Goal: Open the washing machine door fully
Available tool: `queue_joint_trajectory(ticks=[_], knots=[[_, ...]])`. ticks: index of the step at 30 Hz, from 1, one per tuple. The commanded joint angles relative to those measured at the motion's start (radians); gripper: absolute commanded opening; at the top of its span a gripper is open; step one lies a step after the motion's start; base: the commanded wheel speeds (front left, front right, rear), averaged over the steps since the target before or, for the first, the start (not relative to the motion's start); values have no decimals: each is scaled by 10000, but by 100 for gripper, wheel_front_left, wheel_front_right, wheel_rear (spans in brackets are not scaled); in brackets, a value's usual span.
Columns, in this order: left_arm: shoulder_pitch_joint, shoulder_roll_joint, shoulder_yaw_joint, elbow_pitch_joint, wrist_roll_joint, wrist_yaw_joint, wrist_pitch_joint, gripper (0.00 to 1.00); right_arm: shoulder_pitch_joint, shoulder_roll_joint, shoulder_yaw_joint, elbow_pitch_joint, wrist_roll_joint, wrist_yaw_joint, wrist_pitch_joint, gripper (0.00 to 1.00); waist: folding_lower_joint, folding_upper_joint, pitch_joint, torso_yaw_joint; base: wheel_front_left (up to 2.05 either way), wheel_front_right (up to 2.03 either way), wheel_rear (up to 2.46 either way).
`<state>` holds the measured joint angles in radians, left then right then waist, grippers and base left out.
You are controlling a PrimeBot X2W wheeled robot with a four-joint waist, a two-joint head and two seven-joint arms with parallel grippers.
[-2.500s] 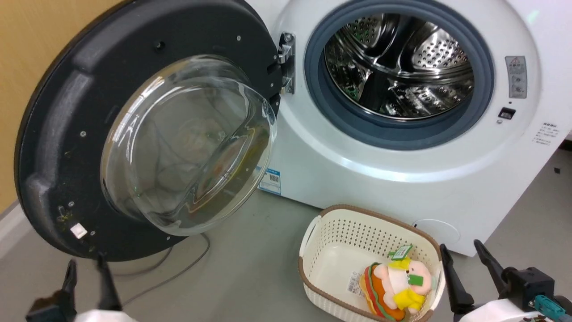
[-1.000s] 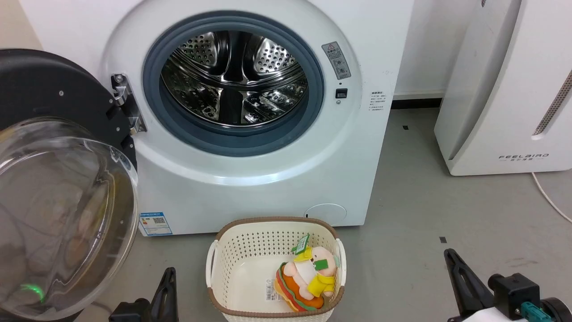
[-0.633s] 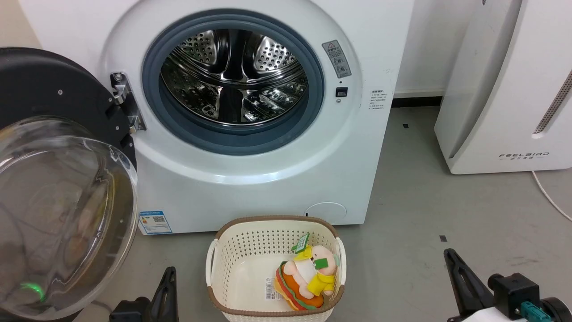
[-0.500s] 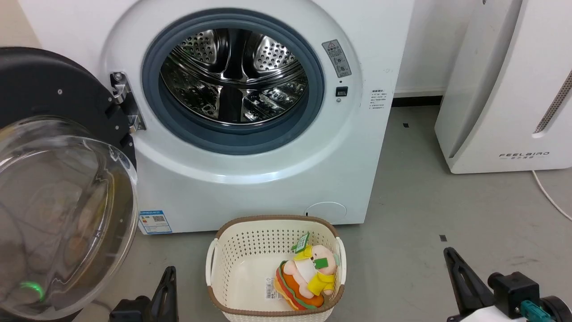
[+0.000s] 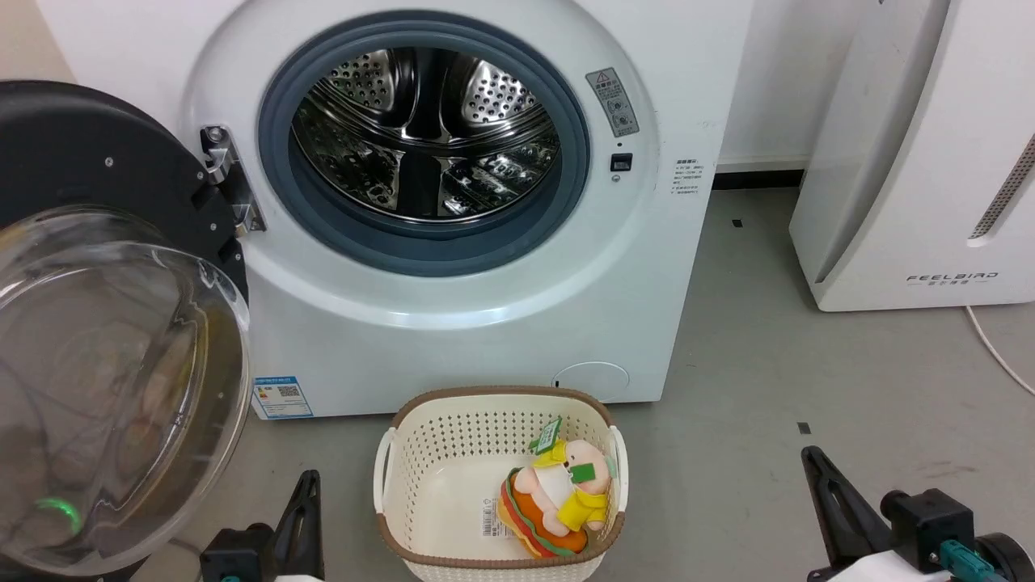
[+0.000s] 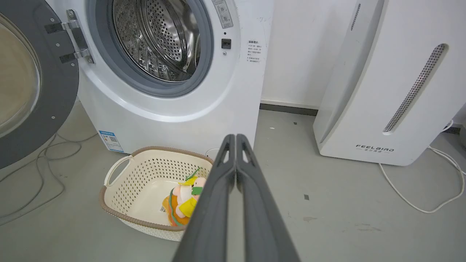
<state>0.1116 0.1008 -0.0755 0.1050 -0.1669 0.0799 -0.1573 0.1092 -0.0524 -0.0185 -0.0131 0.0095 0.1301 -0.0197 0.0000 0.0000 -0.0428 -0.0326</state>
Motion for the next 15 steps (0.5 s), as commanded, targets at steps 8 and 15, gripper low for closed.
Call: queue_joint_trajectory(ticks=[8,15], knots=[[-275,-97,116,-141,255,-114,186,0,-276,7,43,15,-30,2,10,0,0,0,41,31,0,0,0],[-333,-126,160,-204,354,-162,283,0,-333,8,53,23,-34,2,23,0,0,0,68,52,0,0,0]])
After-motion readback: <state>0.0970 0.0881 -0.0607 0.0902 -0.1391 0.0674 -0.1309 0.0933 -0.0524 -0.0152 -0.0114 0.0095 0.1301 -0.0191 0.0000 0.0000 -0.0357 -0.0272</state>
